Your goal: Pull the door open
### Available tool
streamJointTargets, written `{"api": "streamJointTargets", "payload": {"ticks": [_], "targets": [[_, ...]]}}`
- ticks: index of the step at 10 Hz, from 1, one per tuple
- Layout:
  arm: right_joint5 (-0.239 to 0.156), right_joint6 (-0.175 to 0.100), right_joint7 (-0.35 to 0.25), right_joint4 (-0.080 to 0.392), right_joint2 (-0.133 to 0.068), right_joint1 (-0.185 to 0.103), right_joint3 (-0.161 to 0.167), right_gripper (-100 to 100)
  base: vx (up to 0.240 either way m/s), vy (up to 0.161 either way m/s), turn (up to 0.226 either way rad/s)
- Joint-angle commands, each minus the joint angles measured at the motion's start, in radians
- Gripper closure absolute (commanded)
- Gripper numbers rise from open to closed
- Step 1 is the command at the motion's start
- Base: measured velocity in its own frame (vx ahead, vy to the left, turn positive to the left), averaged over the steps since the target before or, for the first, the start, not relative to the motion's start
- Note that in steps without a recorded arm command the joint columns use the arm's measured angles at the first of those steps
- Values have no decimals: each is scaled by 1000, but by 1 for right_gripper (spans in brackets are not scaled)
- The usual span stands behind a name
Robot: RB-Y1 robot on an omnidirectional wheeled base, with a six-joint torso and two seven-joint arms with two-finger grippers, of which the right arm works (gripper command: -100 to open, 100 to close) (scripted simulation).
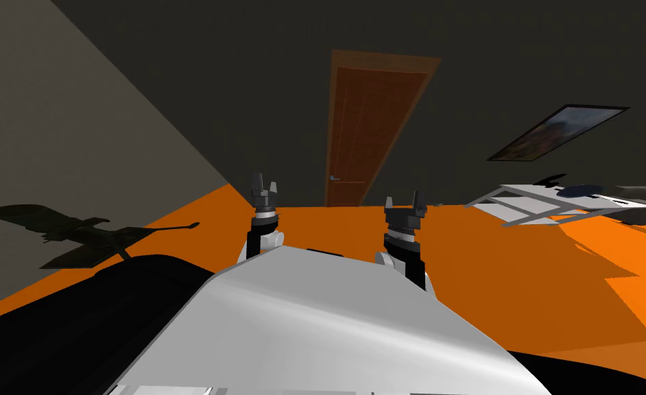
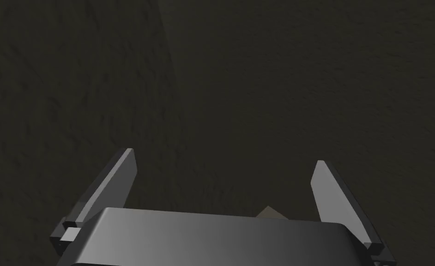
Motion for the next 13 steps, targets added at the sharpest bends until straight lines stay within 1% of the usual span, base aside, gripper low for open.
{"api": "streamJointTargets", "payload": {"ticks": [1, 3, 5, 6, 10, 11, 13], "targets": [[-1, -9, 0, 36, -6, -12, -2, -100, 59, 20, 42], [-2, -20, 0, 81, -13, -28, -4, -100, 117, 18, 41], [-3, -27, 0, 110, -17, -38, -5, -100, 83, 20, 31], [-4, -35, -1, 143, -21, -49, -7, -100, 102, 28, 45], [-6, -53, -1, 216, -30, -75, -10, -100, 85, 14, 35], [-7, -63, -1, 257, -34, -89, -12, -100, 102, 16, 55], [-8, -74, -1, 301, -39, -104, -14, -100, 120, 20, 43]]}}
